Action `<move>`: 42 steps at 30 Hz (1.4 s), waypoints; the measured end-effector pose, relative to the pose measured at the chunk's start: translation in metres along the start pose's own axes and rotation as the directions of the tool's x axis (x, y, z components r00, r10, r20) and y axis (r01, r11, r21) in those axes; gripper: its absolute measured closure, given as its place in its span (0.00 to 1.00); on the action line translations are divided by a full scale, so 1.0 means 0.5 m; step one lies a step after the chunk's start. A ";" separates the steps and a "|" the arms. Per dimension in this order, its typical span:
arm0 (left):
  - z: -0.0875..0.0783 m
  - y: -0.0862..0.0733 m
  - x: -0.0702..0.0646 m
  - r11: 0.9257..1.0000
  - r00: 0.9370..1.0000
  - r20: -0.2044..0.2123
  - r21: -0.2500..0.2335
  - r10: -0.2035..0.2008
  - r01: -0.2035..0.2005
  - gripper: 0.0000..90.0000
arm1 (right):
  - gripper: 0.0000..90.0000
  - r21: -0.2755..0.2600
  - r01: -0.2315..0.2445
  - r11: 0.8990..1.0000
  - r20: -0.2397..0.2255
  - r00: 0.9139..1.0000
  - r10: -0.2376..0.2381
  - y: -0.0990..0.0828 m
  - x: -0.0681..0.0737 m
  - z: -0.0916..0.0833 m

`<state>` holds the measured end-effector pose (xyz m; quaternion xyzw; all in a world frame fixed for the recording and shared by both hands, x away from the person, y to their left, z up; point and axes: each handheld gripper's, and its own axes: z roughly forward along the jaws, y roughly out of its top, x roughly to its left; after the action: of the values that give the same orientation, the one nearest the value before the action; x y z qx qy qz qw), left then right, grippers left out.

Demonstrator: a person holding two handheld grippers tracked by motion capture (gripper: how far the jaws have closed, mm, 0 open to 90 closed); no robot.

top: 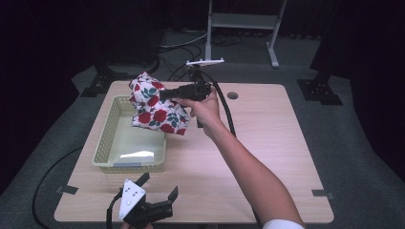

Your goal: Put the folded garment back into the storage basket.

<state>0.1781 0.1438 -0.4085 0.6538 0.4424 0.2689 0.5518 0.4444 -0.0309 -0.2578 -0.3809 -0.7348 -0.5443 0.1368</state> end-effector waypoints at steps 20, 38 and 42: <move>-0.001 0.000 0.000 1.000 1.000 0.001 -0.005 -0.003 0.003 0.00 | 0.86 0.017 0.007 1.000 -0.028 1.000 -0.006 -0.004 0.007 0.056; -0.002 0.001 0.002 1.000 1.000 -0.001 -0.008 -0.007 0.007 0.00 | 0.86 0.031 0.000 1.000 -0.037 0.999 0.001 -0.009 -0.001 0.108; -0.002 0.001 0.003 1.000 1.000 -0.004 -0.007 -0.007 0.007 0.00 | 0.86 0.034 -0.008 0.999 -0.037 0.999 0.009 -0.011 -0.006 0.120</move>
<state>0.1781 0.1456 -0.4080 0.6498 0.4448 0.2698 0.5541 0.4551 0.0216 -0.2857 -0.3713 -0.7396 -0.5382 0.1592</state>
